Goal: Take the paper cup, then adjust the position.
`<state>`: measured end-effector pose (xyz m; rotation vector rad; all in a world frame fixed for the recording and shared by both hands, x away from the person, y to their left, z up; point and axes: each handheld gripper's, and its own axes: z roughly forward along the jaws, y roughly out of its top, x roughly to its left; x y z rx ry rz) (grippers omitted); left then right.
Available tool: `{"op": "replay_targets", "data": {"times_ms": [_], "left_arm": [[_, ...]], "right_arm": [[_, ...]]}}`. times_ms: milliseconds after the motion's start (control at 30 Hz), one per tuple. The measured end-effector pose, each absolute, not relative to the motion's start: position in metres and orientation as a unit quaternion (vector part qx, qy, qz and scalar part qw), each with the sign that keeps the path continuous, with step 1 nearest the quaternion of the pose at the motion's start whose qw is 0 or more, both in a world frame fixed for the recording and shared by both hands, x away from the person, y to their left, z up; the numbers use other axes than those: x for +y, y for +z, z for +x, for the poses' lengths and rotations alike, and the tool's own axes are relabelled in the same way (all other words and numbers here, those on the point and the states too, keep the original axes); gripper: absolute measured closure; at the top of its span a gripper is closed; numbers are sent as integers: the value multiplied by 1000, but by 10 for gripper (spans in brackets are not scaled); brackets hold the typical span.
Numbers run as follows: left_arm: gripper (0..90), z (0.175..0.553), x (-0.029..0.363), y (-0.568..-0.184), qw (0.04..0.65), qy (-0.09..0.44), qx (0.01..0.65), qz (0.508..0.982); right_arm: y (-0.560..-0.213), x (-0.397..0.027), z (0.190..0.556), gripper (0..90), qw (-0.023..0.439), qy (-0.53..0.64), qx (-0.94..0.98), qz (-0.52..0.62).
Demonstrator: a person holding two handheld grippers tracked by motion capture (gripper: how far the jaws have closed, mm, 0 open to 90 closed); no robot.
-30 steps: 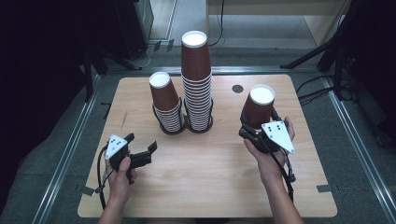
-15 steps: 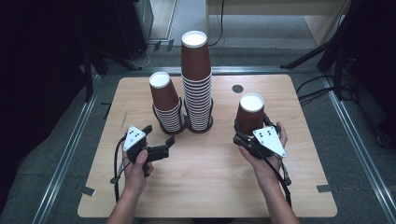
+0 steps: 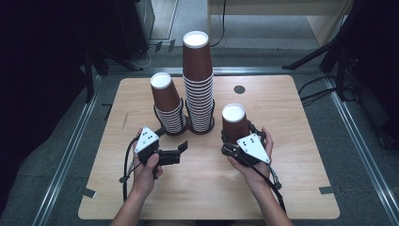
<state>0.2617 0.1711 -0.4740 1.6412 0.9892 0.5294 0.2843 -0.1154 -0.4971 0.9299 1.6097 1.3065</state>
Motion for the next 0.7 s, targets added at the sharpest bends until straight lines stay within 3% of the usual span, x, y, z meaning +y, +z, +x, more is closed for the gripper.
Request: {"op": "replay_targets", "data": {"times_ms": [700], "left_arm": [[14,258,159,-464,563,183,394,703]], "right_arm": [[-520,-82,274,128,410,502,699,304]]}}
